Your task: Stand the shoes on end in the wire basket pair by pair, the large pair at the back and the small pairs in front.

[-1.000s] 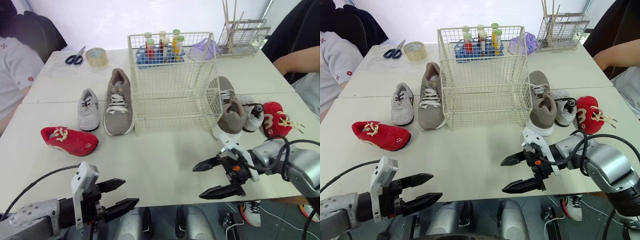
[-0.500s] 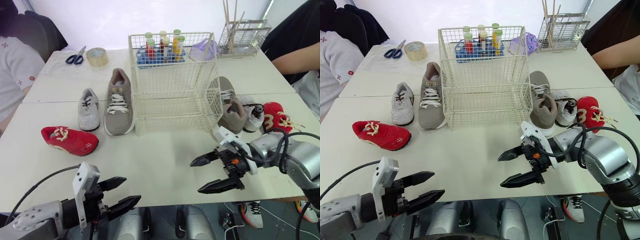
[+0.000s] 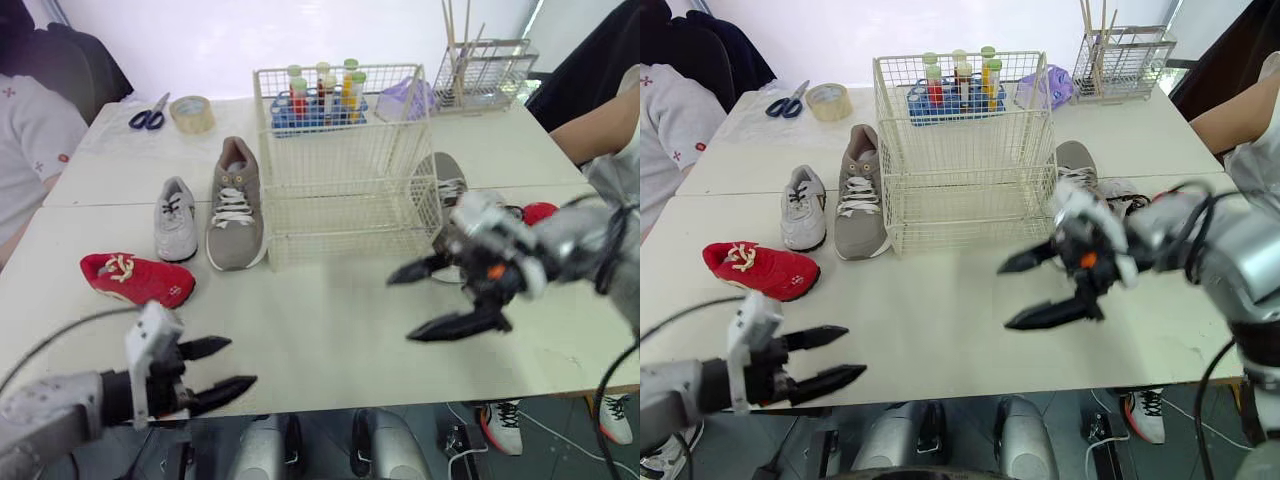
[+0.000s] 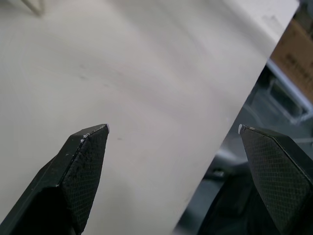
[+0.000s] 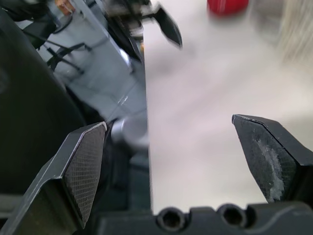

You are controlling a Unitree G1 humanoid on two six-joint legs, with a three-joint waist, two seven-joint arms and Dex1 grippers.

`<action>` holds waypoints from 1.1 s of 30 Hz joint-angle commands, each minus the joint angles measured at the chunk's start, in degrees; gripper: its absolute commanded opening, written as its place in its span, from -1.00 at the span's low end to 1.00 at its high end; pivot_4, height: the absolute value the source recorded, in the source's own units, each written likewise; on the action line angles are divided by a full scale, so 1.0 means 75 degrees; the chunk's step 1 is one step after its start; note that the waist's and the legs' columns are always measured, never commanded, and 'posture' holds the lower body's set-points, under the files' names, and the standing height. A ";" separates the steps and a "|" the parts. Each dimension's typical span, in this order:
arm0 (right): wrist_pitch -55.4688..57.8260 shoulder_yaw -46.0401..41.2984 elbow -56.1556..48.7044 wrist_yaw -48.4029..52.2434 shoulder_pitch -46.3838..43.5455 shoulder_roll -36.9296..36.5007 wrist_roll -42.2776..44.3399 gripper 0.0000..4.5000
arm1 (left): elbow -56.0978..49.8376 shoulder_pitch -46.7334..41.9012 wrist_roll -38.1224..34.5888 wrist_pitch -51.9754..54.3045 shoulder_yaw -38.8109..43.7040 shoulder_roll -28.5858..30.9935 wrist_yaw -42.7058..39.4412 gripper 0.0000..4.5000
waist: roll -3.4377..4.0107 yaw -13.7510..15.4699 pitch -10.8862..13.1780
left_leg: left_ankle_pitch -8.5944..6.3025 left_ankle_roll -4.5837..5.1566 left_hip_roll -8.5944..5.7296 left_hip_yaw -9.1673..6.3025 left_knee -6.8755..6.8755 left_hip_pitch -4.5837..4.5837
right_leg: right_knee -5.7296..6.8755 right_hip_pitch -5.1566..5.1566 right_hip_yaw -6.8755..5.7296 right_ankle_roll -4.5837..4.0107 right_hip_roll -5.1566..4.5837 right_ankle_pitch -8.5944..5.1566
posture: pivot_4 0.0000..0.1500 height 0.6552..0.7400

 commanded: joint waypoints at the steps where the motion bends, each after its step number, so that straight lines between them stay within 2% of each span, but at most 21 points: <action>1: -0.0367 0.0161 0.0539 0.0251 -0.0859 -0.0040 -0.0446 1.00 | 0.0207 -0.0710 -0.0906 0.0446 0.1012 0.0745 -0.0556 0.97 | -0.0001 -0.0007 0.0004 | 0.0001 -0.0001 -0.0001 0.0001 -0.0001 -0.0006 | -0.0003 -0.0003 0.0000 0.0001 -0.0001 0.0000 | 1.00 1.00; 3: -0.1161 0.0773 0.0861 0.0452 -0.1302 0.0008 -0.1373 1.00 | 0.0213 -0.1145 -0.1236 0.0590 0.1174 0.1048 -0.0660 0.97 | 0.0001 -0.0036 0.0005 | 0.0020 -0.0036 -0.0009 0.0012 -0.0002 -0.0009 | -0.0011 -0.0002 0.0006 0.0004 -0.0007 0.0002 | 1.00 1.00; 7: -0.2657 0.1832 0.1682 0.1012 -0.1693 0.0037 -0.3030 1.00 | 0.0084 -0.1807 -0.1707 0.0733 0.1095 0.1241 -0.0366 0.97 | -0.0008 -0.0060 0.0011 | 0.0028 -0.0012 -0.0014 0.0041 -0.0009 -0.0011 | -0.0006 0.0022 0.0014 0.0036 -0.0002 0.0016 | 1.00 1.00; 14: -0.4475 0.2892 0.3809 0.1564 -0.2468 0.0837 -0.4997 1.00 | -0.0364 -0.2356 -0.2400 0.0631 0.0712 0.1033 0.0659 0.97 | -0.0005 -0.0059 0.0020 | 0.0057 -0.0044 -0.0009 0.0041 -0.0010 -0.0004 | 0.0033 0.0014 0.0010 0.0050 0.0020 0.0014 | 1.00 1.00; 17: -0.5399 0.3393 0.4744 0.1611 -0.2633 0.1260 -0.5951 1.00 | -0.0546 -0.2258 -0.2297 0.0537 0.0481 0.0760 0.0926 0.97 | -0.0006 -0.0070 0.0021 | 0.0060 -0.0049 -0.0007 0.0040 -0.0009 0.0001 | 0.0037 0.0017 0.0012 0.0049 0.0026 0.0014 | 1.00 1.00; 20: -0.5765 0.3480 0.5318 0.1736 -0.2745 0.1540 -0.6366 1.00 | -0.0673 -0.2170 -0.2135 0.0493 0.0348 0.0590 0.1029 0.97 | -0.0006 -0.0052 0.0024 | 0.0062 -0.0050 -0.0006 0.0040 -0.0008 -0.0001 | 0.0038 0.0016 0.0012 0.0049 0.0033 0.0014 | 1.00 1.00; 21: -0.5866 0.3522 0.5509 0.1754 -0.2801 0.1632 -0.6514 0.77 | -0.0700 -0.2140 -0.2108 0.0469 0.0330 0.0525 0.1074 1.00 | -0.0006 -0.0048 0.0024 | 0.0062 -0.0050 -0.0007 0.0040 -0.0008 -0.0001 | 0.0038 0.0016 0.0012 0.0049 0.0034 0.0014 | 1.00 1.00; 23: -0.6078 0.3604 0.5790 0.1766 -0.2876 0.1727 -0.6725 0.43 | -0.0715 -0.2152 -0.2102 0.0423 0.0279 0.0430 0.1177 1.00 | -0.0006 -0.0050 0.0024 | 0.0063 -0.0051 -0.0007 0.0040 -0.0005 -0.0002 | 0.0038 0.0017 0.0012 0.0049 0.0036 0.0014 | 1.00 1.00; 26: -0.6198 0.3616 0.6025 0.1771 -0.2919 0.1907 -0.6920 -0.24 | -0.0720 -0.2093 -0.1924 0.0378 0.0269 0.0307 0.1181 1.00 | -0.0007 -0.0066 0.0024 | 0.0063 -0.0051 -0.0006 0.0040 -0.0002 0.0001 | 0.0038 0.0021 0.0012 0.0049 0.0038 0.0014 | 1.00 1.00; 27: -0.6223 0.3608 0.6078 0.1771 -0.2933 0.1946 -0.6955 -0.38 | -0.0725 -0.2078 -0.1894 0.0370 0.0268 0.0282 0.1182 1.00 | -0.0007 -0.0069 0.0024 | 0.0064 -0.0053 -0.0005 0.0039 -0.0001 0.0002 | 0.0038 0.0023 0.0013 0.0049 0.0039 0.0014 | 1.00 1.00; 28: -0.6210 0.3575 0.6094 0.1771 -0.2950 0.1978 -0.6962 -0.68 | -0.0733 -0.2051 -0.1853 0.0365 0.0267 0.0259 0.1176 1.00 | -0.0005 -0.0081 0.0024 | 0.0066 -0.0055 -0.0002 0.0039 0.0001 0.0004 | 0.0039 0.0025 0.0013 0.0048 0.0042 0.0014 | 1.00 1.00; 29: -0.6210 0.3549 0.6114 0.1771 -0.2962 0.1996 -0.6965 -0.87 | -0.0740 -0.2038 -0.1825 0.0353 0.0254 0.0247 0.1179 1.00 | -0.0005 -0.0079 0.0024 | 0.0067 -0.0057 -0.0002 0.0040 0.0002 0.0006 | 0.0040 0.0024 0.0015 0.0048 0.0042 0.0015 | 1.00 1.00; 30: -0.6151 0.3495 0.6095 0.1771 -0.2977 0.2033 -0.6973 -0.96 | -0.0742 -0.1996 -0.1770 0.0344 0.0264 0.0228 0.1155 1.00 | -0.0007 -0.0078 0.0023 | 0.0068 -0.0058 -0.0001 0.0039 0.0002 0.0006 | 0.0043 0.0025 0.0015 0.0048 0.0044 0.0014 | 1.00 1.00; 33: -0.5744 0.3380 0.5667 0.1771 -0.2933 0.1979 -0.6788 -0.96 | -0.0665 -0.1884 -0.1575 0.0308 0.0309 0.0164 0.1060 1.00 | -0.0006 -0.0085 0.0023 | 0.0069 -0.0062 0.0002 0.0035 0.0001 0.0007 | 0.0045 0.0024 0.0015 0.0047 0.0049 0.0014 | 1.00 1.00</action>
